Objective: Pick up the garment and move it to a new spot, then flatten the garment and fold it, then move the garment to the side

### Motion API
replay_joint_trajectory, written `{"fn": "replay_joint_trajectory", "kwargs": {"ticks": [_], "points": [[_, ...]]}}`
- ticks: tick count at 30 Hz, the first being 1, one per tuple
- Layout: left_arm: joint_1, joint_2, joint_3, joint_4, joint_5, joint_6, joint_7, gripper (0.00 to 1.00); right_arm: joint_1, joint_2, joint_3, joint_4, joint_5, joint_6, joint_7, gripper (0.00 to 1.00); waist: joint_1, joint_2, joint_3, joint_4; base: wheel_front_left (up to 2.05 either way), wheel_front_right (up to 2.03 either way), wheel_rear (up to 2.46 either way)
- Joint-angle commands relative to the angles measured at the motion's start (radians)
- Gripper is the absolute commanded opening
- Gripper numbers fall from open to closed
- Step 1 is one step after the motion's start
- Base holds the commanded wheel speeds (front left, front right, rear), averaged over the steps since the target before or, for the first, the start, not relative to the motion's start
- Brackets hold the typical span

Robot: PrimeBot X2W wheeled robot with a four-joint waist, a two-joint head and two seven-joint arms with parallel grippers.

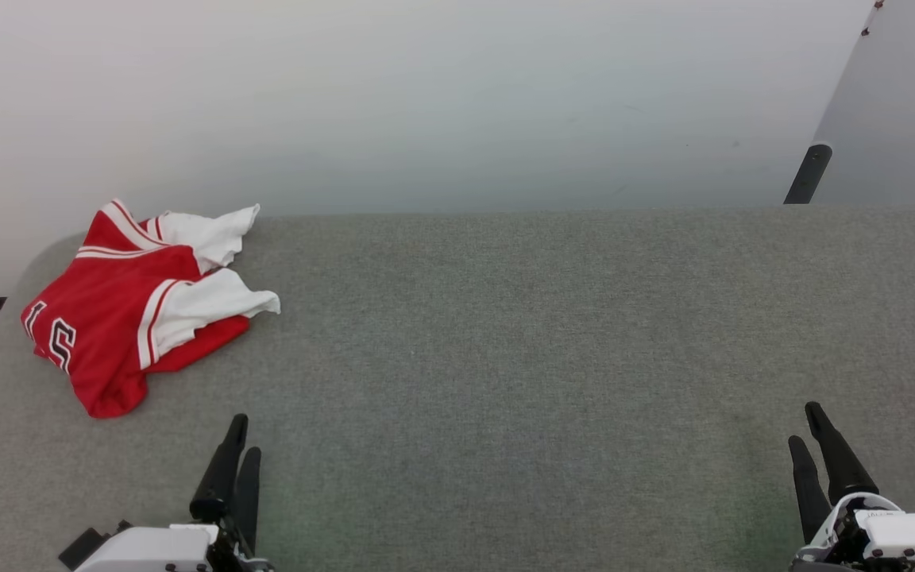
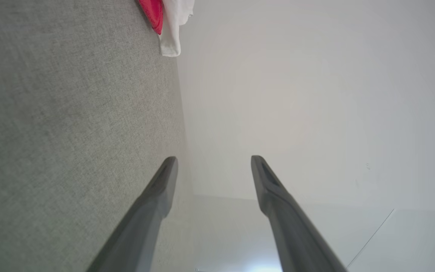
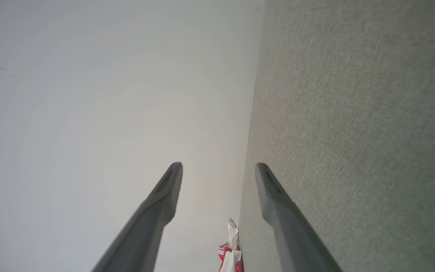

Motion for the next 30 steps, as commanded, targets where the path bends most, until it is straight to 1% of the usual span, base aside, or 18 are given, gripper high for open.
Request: {"fn": "replay_joint_trajectory", "kwargs": {"ticks": [1,5,12,13,20,30], "points": [[-0.030,0.011,0.004,-0.022,0.012,0.000,-0.008,1.00,-0.041,-0.004,0.006,-0.011,-0.002,0.000,-0.009,1.00,0.0000,0.0000,0.000,0.001,0.00,0.00,0.00],[-0.035,0.025,0.001,-0.029,0.042,-0.001,-0.024,1.00,-0.059,-0.011,0.019,-0.004,-0.021,0.000,-0.023,1.00,0.0000,0.0000,-0.001,0.001,0.00,0.00,0.00],[-0.037,0.060,-0.024,-0.035,0.144,0.001,-0.068,1.00,-0.086,-0.035,0.061,0.013,-0.093,0.000,-0.062,1.00,0.0000,0.0000,-0.001,0.003,0.00,0.00,0.00],[-0.037,0.060,-0.024,-0.035,0.144,0.001,-0.068,1.00,-0.086,-0.035,0.061,0.013,-0.093,0.000,-0.062,1.00,0.0000,0.0000,-0.001,0.003,0.00,0.00,0.00],[-0.042,0.086,-0.040,-0.040,0.301,0.024,-0.105,1.00,-0.110,-0.063,0.112,0.023,-0.195,0.000,-0.104,1.00,0.0000,0.0000,-0.002,0.006,0.00,0.00,0.00],[-0.030,0.093,-0.034,-0.070,0.529,0.037,-0.144,1.00,-0.140,-0.096,0.165,0.039,-0.363,0.000,-0.147,1.00,0.0000,0.0000,-0.002,0.007,0.00,0.00,0.00]]}}
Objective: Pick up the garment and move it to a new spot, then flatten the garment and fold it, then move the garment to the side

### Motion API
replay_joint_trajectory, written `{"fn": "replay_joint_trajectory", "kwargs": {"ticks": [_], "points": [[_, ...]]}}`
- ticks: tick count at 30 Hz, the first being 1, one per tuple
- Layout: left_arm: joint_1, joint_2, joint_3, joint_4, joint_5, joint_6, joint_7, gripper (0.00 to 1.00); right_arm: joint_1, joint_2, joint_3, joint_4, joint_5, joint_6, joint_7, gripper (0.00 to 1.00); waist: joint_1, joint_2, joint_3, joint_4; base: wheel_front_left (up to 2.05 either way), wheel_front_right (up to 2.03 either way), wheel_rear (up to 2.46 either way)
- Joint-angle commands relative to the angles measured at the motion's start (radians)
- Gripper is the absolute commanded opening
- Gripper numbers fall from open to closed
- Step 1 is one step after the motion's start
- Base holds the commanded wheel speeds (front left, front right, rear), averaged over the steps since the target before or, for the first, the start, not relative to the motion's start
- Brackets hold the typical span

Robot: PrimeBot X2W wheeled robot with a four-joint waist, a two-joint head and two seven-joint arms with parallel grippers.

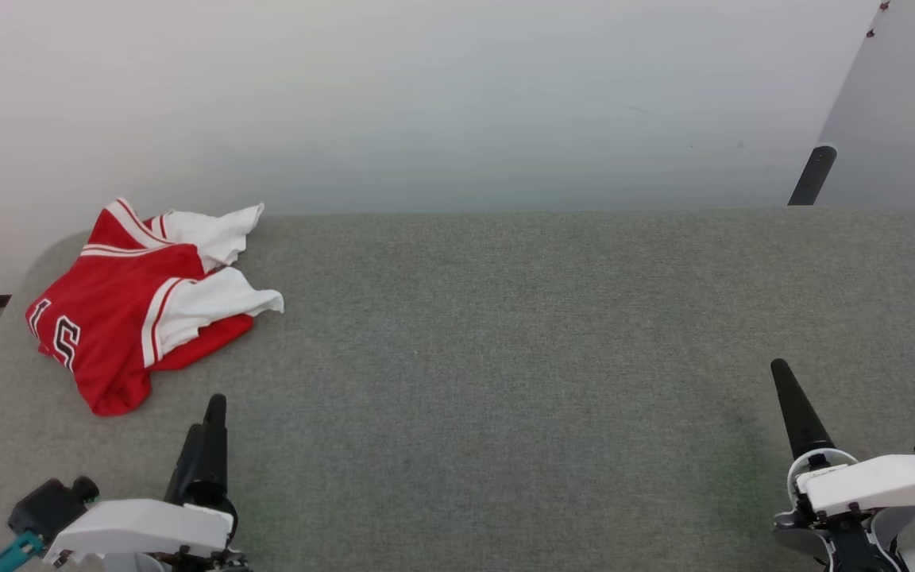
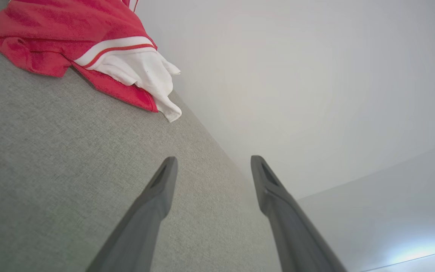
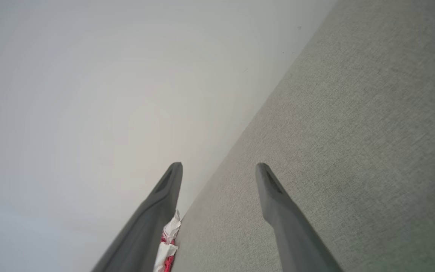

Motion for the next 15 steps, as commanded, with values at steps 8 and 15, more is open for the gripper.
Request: {"fn": "replay_joint_trajectory", "kwargs": {"ticks": [8,15], "points": [[-0.010,0.022,-0.005,-0.025,0.191,0.009,-0.034,1.00,-0.049,-0.029,0.029,0.007,-0.188,0.000,-0.034,1.00,0.0000,0.0000,0.001,0.001,0.00,0.00,0.00],[-0.008,0.035,-0.016,-0.022,0.315,0.011,-0.058,1.00,-0.063,-0.035,0.035,0.030,-0.342,0.000,-0.058,1.00,0.0000,0.0000,0.001,0.003,0.00,0.00,0.00]]}}
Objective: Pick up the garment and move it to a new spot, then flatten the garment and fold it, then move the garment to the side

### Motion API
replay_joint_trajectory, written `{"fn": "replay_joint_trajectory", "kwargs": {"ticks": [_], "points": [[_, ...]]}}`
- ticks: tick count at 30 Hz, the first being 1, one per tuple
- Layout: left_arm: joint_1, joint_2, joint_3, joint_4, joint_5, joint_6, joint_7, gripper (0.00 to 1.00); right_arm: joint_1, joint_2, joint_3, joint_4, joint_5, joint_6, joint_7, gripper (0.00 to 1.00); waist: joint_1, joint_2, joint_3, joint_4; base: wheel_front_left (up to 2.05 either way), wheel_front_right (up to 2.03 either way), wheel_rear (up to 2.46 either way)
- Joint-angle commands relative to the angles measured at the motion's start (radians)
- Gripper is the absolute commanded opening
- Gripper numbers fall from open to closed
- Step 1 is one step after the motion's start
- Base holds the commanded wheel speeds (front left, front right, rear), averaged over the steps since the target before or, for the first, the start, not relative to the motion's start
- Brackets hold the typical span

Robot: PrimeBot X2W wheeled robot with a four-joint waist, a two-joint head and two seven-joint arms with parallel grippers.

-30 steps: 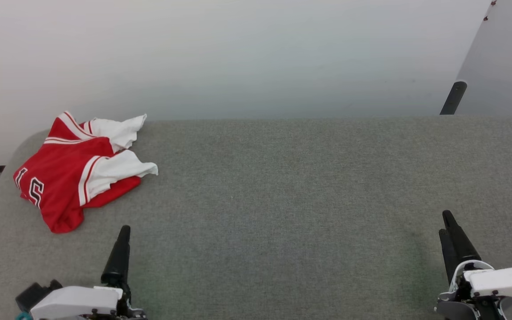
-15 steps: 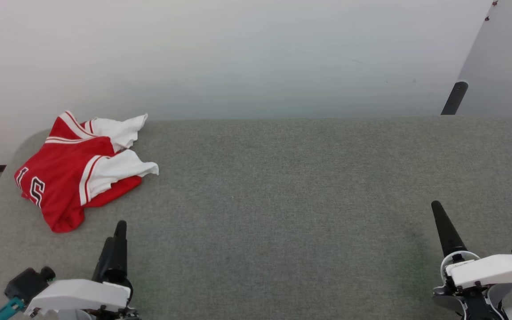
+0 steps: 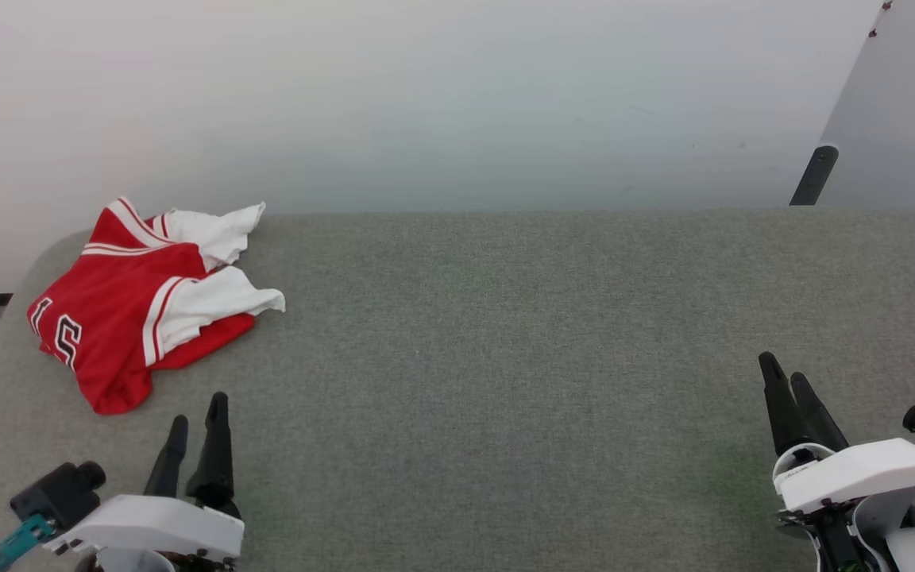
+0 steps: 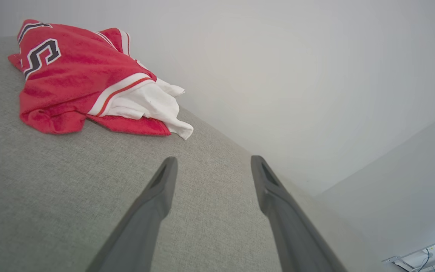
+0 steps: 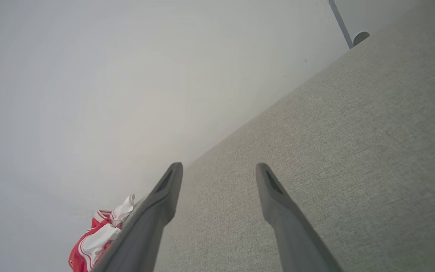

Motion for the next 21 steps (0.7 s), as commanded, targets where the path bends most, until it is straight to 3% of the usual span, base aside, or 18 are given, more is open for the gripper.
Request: {"fn": "replay_joint_trajectory", "kwargs": {"ticks": [1,21], "points": [[-0.010,0.011,-0.002,-0.012,0.036,0.005,-0.012,1.00,-0.029,-0.010,0.003,-0.005,-0.045,0.000,-0.012,1.00,0.0000,0.0000,0.000,0.000,0.00,0.00,0.00],[-0.009,0.025,-0.006,-0.016,0.277,-0.003,-0.070,1.00,-0.040,0.003,-0.025,-0.001,-0.376,0.000,-0.070,1.00,0.0000,0.0000,0.000,-0.002,0.00,0.00,0.00]]}}
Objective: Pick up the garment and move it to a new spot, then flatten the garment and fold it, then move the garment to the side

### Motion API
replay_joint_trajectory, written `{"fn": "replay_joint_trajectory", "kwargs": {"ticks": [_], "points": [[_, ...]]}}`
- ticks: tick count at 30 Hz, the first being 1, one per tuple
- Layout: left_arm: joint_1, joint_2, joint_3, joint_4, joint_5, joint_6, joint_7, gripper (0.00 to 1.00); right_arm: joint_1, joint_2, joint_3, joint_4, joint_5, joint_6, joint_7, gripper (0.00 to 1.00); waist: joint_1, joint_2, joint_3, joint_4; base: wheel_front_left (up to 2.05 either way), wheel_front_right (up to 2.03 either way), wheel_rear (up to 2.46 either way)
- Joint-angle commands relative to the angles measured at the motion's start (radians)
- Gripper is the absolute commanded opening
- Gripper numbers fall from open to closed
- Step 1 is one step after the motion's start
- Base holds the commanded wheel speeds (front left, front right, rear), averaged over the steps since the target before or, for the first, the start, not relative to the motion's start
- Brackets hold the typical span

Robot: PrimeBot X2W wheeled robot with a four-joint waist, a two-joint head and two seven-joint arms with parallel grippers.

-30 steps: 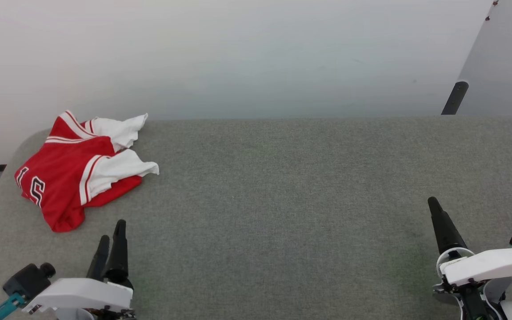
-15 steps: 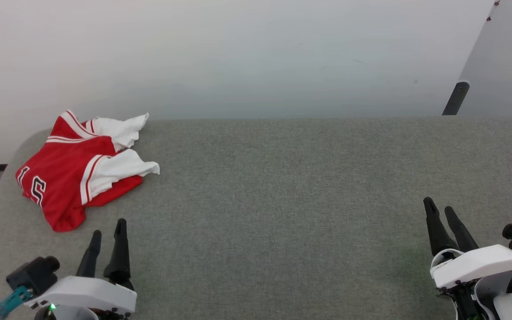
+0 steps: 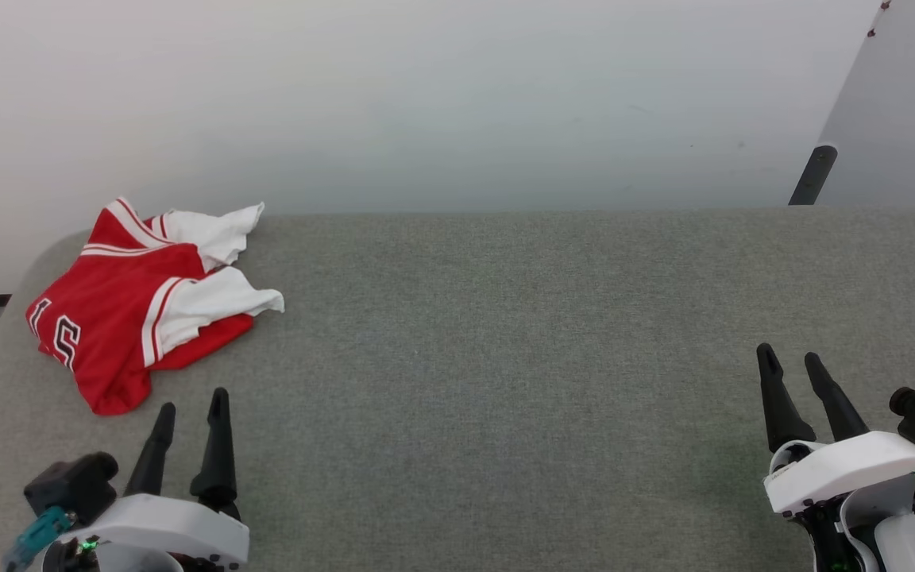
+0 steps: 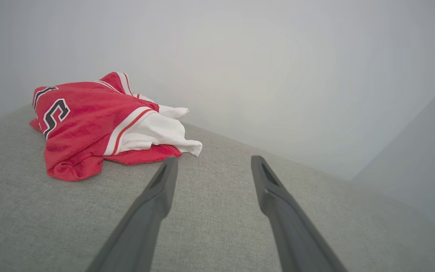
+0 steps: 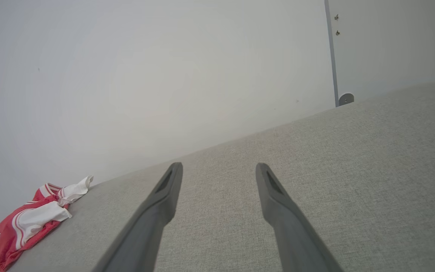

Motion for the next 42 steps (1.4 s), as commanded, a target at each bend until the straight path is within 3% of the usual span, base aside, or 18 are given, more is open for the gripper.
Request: {"fn": "replay_joint_trajectory", "kwargs": {"ticks": [1,22,42], "points": [[-0.009,0.009,-0.001,-0.006,0.031,-0.003,-0.011,1.00,-0.022,-0.002,-0.005,-0.008,-0.036,0.000,-0.011,1.00,0.0000,-0.0001,0.000,0.000,0.00,0.00,0.00],[-0.013,0.026,-0.009,0.033,0.219,-0.019,-0.061,1.00,-0.024,0.002,-0.027,0.010,-0.232,0.001,-0.062,1.00,0.0000,-0.0001,-0.005,-0.004,0.00,0.00,0.00],[-0.023,0.034,-0.002,0.086,0.337,-0.028,-0.100,1.00,-0.022,0.005,-0.034,0.031,-0.322,0.001,-0.099,1.00,0.0000,-0.0001,-0.008,-0.011,0.00,0.00,0.00]]}}
